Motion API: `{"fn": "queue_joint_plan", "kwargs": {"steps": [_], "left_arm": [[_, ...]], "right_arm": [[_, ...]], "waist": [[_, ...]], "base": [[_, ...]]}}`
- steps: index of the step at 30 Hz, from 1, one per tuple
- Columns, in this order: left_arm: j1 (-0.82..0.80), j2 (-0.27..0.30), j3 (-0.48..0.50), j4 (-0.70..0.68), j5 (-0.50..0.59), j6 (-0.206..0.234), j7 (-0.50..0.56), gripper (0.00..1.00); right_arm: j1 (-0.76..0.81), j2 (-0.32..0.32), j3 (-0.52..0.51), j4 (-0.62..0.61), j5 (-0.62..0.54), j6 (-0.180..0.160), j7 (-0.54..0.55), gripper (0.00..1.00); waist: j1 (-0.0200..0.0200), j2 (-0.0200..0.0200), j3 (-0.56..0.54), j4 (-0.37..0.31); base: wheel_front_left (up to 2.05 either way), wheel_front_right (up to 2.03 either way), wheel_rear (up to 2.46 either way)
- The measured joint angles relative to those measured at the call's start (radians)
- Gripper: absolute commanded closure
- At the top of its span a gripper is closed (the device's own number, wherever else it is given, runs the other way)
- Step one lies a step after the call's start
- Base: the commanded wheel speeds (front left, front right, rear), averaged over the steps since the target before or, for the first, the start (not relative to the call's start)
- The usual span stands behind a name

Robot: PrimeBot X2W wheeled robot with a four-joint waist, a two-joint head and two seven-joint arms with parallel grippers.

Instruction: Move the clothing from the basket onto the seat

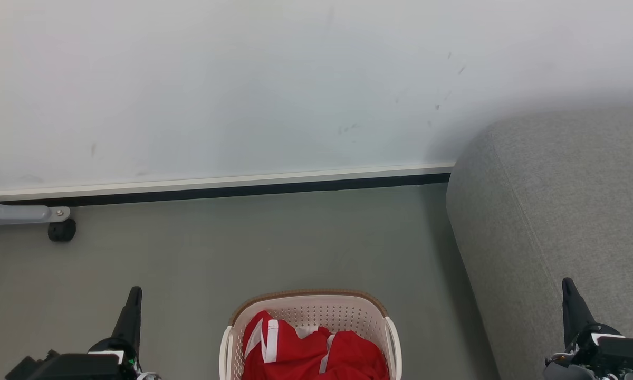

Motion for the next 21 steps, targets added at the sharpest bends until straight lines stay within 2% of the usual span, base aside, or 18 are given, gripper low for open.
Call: {"fn": "queue_joint_plan", "kwargs": {"steps": [21], "left_arm": [[0.000, 0.000, 0.000, 0.000, 0.000, 0.000, 0.000, 1.00]], "right_arm": [[0.000, 0.000, 0.000, 0.000, 0.000, 0.000, 0.000, 1.00]], "waist": [[0.0000, 0.0000, 0.000, 0.000]], "base": [[0.00, 0.00, 0.00]]}}
